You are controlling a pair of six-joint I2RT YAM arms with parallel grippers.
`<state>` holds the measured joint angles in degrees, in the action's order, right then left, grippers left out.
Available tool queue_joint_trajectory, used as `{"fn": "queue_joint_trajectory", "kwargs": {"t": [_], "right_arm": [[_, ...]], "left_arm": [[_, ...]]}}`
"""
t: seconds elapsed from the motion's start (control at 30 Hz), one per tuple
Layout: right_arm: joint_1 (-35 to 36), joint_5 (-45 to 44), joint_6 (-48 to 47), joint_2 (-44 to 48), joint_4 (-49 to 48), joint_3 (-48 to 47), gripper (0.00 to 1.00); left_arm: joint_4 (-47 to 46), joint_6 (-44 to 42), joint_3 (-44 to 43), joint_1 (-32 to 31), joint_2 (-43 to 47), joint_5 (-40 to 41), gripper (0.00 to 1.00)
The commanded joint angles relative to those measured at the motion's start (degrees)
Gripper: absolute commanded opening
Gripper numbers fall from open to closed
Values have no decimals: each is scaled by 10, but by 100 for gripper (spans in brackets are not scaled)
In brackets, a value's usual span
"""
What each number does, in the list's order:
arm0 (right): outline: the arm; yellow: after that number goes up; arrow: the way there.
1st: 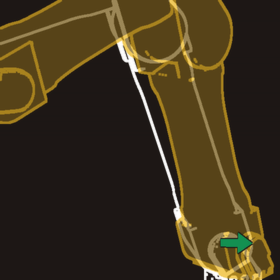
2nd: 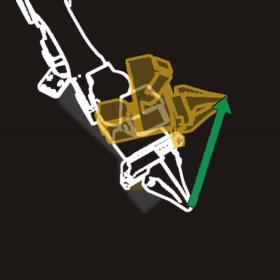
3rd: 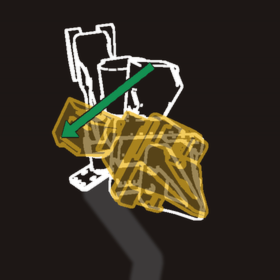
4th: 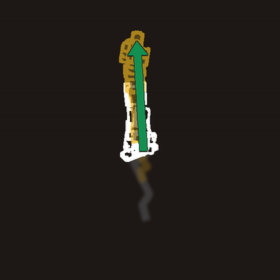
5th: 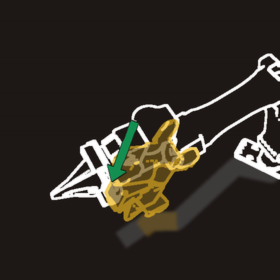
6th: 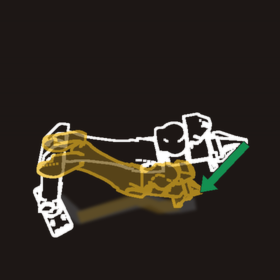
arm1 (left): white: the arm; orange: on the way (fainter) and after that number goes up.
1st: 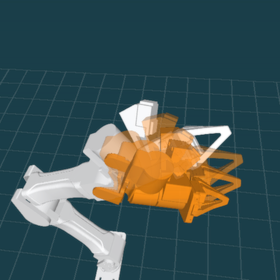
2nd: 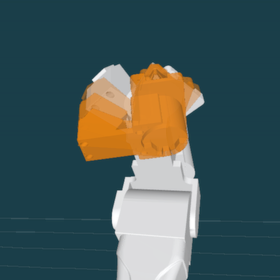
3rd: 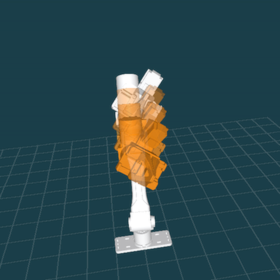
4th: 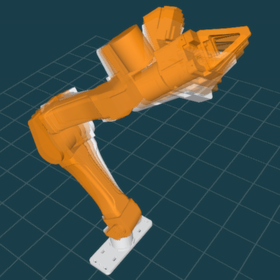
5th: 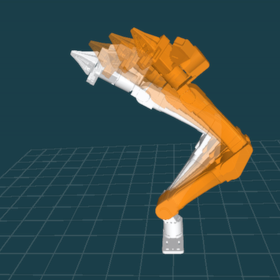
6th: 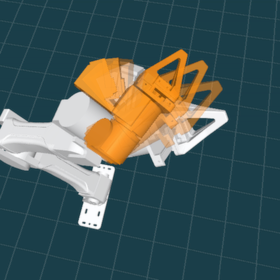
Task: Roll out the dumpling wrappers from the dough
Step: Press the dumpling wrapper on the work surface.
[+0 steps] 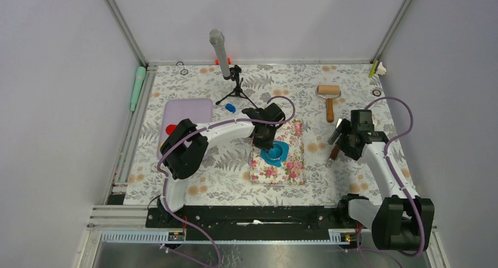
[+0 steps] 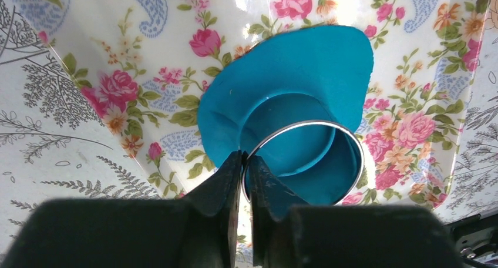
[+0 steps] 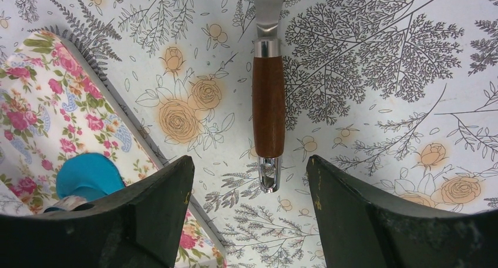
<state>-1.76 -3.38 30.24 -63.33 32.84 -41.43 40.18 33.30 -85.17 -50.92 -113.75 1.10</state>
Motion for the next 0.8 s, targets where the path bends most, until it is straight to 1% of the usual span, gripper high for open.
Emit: {"fn": "queue_joint_trajectory", "kwargs": {"t": [0.0, 0.03, 0.17, 0.2, 0.23, 0.3, 0.37, 0.53, 0.6, 0.67, 0.7, 0.77], "right_arm": [[4, 10, -5, 14, 8, -3, 78], [4, 11, -5, 15, 11, -6, 79], [3, 30, -2, 23, 21, -26, 81], [4, 32, -4, 24, 23, -33, 81], [4, 52, -5, 24, 23, -36, 81], [5, 71, -5, 20, 20, -39, 82], [14, 92, 3, 19, 10, -36, 82], [112, 95, 53, 27, -28, -26, 81], [154, 107, 73, 25, -59, -16, 75], [198, 120, 94, 18, -93, -5, 64], [216, 129, 101, 12, -109, 0, 58], [248, 141, 115, -7, -143, 10, 52]], "left_arm": [[-16, 4, -28, -2, -5, 7, 17], [-16, 4, -28, -2, -3, 8, 22], [-9, 1, -36, -2, 11, 19, 35], [-4, -1, -42, -2, 15, 22, 40], [2, -3, -48, -2, 21, 24, 44], [7, -9, -54, -2, 33, 25, 49], [12, -12, -59, -2, 44, 28, 51], [34, -18, -73, -2, 76, 37, 51], [40, -19, -66, -2, 98, 44, 51], [42, -17, -41, 2, 126, 53, 49], [40, -14, -26, 6, 139, 46, 47], [22, -6, 13, 26, 162, 0, 44]]}}
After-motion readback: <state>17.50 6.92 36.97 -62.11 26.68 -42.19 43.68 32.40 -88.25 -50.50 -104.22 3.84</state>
